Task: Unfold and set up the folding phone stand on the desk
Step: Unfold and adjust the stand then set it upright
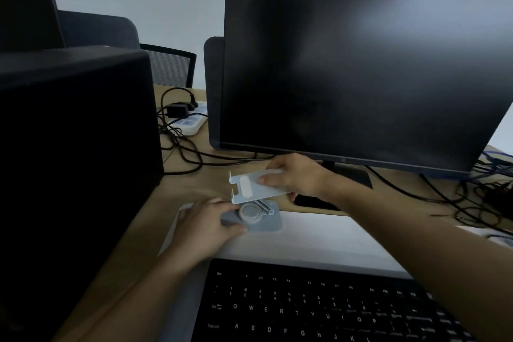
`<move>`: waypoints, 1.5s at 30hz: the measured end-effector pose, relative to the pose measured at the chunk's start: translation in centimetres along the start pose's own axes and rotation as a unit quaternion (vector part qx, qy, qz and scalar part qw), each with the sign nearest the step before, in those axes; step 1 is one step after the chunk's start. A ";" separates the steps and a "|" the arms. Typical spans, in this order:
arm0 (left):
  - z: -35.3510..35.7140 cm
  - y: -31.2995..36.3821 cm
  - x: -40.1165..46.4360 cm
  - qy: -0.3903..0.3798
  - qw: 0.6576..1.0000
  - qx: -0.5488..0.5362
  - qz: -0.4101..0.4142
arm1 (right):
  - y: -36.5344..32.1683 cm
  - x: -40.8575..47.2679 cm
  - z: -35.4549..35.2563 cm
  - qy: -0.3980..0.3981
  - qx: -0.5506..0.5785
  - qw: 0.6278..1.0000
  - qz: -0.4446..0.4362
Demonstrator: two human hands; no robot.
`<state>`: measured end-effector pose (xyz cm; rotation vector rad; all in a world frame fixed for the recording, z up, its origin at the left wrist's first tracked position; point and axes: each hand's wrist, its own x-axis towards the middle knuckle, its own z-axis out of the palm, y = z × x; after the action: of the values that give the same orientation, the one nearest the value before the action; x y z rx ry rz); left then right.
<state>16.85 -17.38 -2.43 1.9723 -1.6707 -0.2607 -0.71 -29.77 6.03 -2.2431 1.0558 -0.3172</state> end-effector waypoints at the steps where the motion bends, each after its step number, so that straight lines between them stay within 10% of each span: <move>1: -0.1 0.1 0.0 -0.003 1.000 0.006 0.002 | 0.0 0.1 0.4 0.019 -0.001 1.000 0.007; 15: 0.4 -0.1 0.2 -0.025 0.999 0.024 0.002 | -1.1 -0.6 1.8 0.072 0.043 0.990 0.114; 25: 0.2 -0.7 0.2 -0.028 0.997 0.050 0.044 | -0.6 -3.2 1.3 0.019 0.333 0.933 0.134; 45: -0.5 -1.9 2.0 -0.106 0.992 -0.031 0.058 | -0.5 2.7 -3.3 -0.213 0.107 0.969 0.060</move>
<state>19.12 -18.99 -2.62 1.8469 -1.8793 -0.4866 -0.11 -33.05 8.79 -1.9270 0.8733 0.0976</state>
